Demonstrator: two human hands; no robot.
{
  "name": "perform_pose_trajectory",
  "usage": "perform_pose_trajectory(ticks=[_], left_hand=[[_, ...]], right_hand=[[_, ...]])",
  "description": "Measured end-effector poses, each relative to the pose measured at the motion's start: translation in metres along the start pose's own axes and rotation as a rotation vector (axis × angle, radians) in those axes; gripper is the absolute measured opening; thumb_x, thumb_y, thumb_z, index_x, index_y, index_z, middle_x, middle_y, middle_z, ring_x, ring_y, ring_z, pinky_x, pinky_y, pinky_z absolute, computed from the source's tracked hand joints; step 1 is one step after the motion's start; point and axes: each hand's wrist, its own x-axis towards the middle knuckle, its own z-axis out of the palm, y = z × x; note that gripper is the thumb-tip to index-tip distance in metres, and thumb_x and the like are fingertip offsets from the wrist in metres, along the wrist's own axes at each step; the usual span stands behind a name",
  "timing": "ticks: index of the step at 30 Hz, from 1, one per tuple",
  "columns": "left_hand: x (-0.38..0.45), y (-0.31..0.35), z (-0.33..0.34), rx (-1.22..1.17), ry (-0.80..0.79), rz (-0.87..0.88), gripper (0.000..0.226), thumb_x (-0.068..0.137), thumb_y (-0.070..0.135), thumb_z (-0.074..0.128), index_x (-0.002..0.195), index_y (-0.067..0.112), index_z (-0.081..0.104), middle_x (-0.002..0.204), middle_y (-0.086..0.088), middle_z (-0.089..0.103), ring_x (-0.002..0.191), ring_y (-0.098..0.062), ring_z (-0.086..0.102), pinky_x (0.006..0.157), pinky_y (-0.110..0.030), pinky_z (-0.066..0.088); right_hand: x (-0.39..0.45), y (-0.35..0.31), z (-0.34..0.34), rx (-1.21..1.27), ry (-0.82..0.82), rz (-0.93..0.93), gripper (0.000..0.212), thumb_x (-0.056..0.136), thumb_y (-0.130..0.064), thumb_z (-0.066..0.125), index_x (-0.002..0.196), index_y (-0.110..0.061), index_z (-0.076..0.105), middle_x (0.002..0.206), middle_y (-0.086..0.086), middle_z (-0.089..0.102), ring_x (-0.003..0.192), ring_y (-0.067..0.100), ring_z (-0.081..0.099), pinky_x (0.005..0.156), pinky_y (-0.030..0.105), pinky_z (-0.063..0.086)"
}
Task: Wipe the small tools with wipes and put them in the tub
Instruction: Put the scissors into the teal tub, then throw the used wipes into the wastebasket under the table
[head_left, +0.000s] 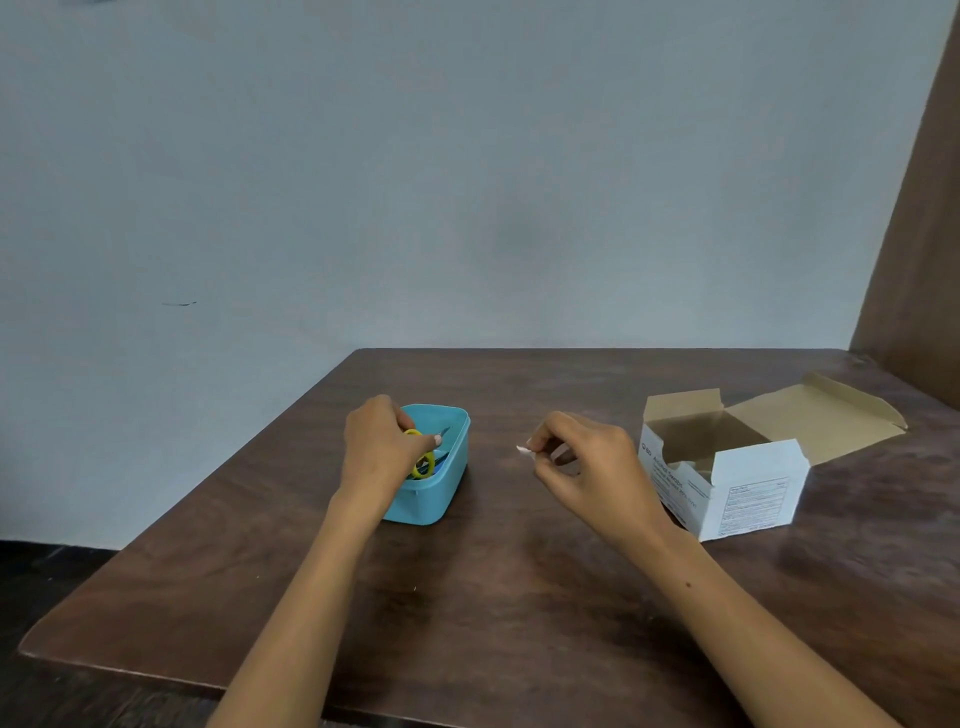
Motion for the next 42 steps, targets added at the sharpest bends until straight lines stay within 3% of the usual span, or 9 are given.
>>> perform_pose_trajectory(ticks=[3, 6, 10, 16, 22, 29, 37, 40, 42], left_hand=[[0.0, -0.007, 0.007, 0.001, 0.037, 0.022, 0.034, 0.075, 0.018, 0.078, 0.06, 0.009, 0.048, 0.067, -0.007, 0.056, 0.065, -0.018, 0.049, 0.053, -0.026, 0.034], [0.0, -0.009, 0.01, -0.033, 0.097, 0.037, 0.019, 0.083, 0.019, 0.07, 0.081, 0.009, 0.054, 0.083, -0.006, 0.061, 0.08, -0.02, 0.057, 0.061, -0.025, 0.038], [-0.015, 0.009, 0.012, -0.034, 0.203, 0.215, 0.013, 0.091, 0.017, 0.059, 0.097, 0.006, 0.056, 0.094, -0.008, 0.066, 0.086, -0.019, 0.06, 0.07, -0.029, 0.045], [-0.052, 0.039, 0.035, -0.213, 0.18, 0.415, 0.003, 0.09, 0.014, 0.06, 0.092, 0.013, 0.057, 0.085, 0.007, 0.064, 0.074, 0.0, 0.055, 0.065, -0.003, 0.042], [-0.06, 0.034, 0.057, -0.288, 0.099, 0.431, 0.008, 0.088, 0.015, 0.063, 0.089, 0.019, 0.057, 0.083, 0.008, 0.064, 0.076, 0.001, 0.059, 0.064, -0.011, 0.047], [-0.064, 0.03, 0.062, -0.207, 0.032, 0.52, 0.006, 0.088, 0.013, 0.061, 0.091, 0.018, 0.059, 0.083, 0.01, 0.063, 0.076, 0.0, 0.058, 0.068, -0.016, 0.049], [-0.071, 0.036, 0.052, -0.229, -0.009, 0.538, 0.008, 0.088, 0.012, 0.062, 0.095, 0.014, 0.06, 0.09, 0.002, 0.067, 0.085, -0.012, 0.063, 0.074, -0.025, 0.052], [-0.086, 0.049, 0.042, -0.297, 0.012, 0.564, 0.008, 0.088, 0.012, 0.062, 0.095, 0.015, 0.061, 0.089, 0.005, 0.068, 0.084, -0.009, 0.064, 0.074, -0.026, 0.054], [-0.107, 0.059, 0.035, -0.367, 0.024, 0.593, 0.009, 0.087, 0.011, 0.063, 0.094, 0.016, 0.061, 0.087, 0.009, 0.067, 0.081, -0.005, 0.064, 0.072, -0.017, 0.051]], right_hand=[[0.0, 0.0, 0.0, -0.003, 0.003, -0.002, 0.011, 0.079, -0.01, 0.067, 0.081, -0.017, 0.059, 0.081, -0.005, 0.066, 0.075, 0.011, 0.062, 0.066, 0.035, 0.056], [0.0, 0.0, 0.001, -0.006, 0.003, -0.005, 0.01, 0.079, -0.01, 0.067, 0.081, -0.016, 0.059, 0.08, -0.004, 0.066, 0.074, 0.011, 0.062, 0.065, 0.035, 0.056], [0.001, 0.002, 0.002, -0.012, 0.043, 0.007, 0.011, 0.078, -0.007, 0.066, 0.081, -0.016, 0.06, 0.079, -0.005, 0.066, 0.073, 0.011, 0.062, 0.064, 0.035, 0.056], [0.003, 0.006, -0.003, -0.027, 0.171, 0.076, 0.01, 0.078, -0.009, 0.069, 0.077, -0.013, 0.06, 0.076, -0.002, 0.066, 0.068, 0.011, 0.062, 0.06, 0.031, 0.055], [0.004, 0.012, -0.006, -0.045, 0.187, 0.115, 0.01, 0.079, -0.01, 0.068, 0.077, -0.011, 0.059, 0.076, 0.001, 0.066, 0.067, 0.012, 0.061, 0.061, 0.033, 0.055], [0.004, 0.016, -0.008, -0.106, 0.12, 0.164, 0.008, 0.08, -0.015, 0.067, 0.078, -0.013, 0.059, 0.075, -0.001, 0.066, 0.069, 0.013, 0.061, 0.065, 0.036, 0.054], [0.003, 0.01, -0.033, -0.172, -0.016, 0.246, 0.005, 0.077, -0.012, 0.065, 0.079, -0.012, 0.061, 0.077, 0.002, 0.067, 0.071, 0.014, 0.061, 0.068, 0.039, 0.055], [-0.014, -0.005, -0.054, -0.199, 0.047, 0.266, 0.006, 0.074, -0.01, 0.066, 0.074, -0.011, 0.061, 0.072, 0.001, 0.066, 0.069, 0.015, 0.06, 0.065, 0.036, 0.053], [-0.038, -0.017, -0.072, -0.177, 0.116, 0.306, 0.01, 0.073, -0.011, 0.07, 0.072, -0.012, 0.06, 0.069, -0.001, 0.066, 0.068, 0.012, 0.061, 0.064, 0.03, 0.051]])
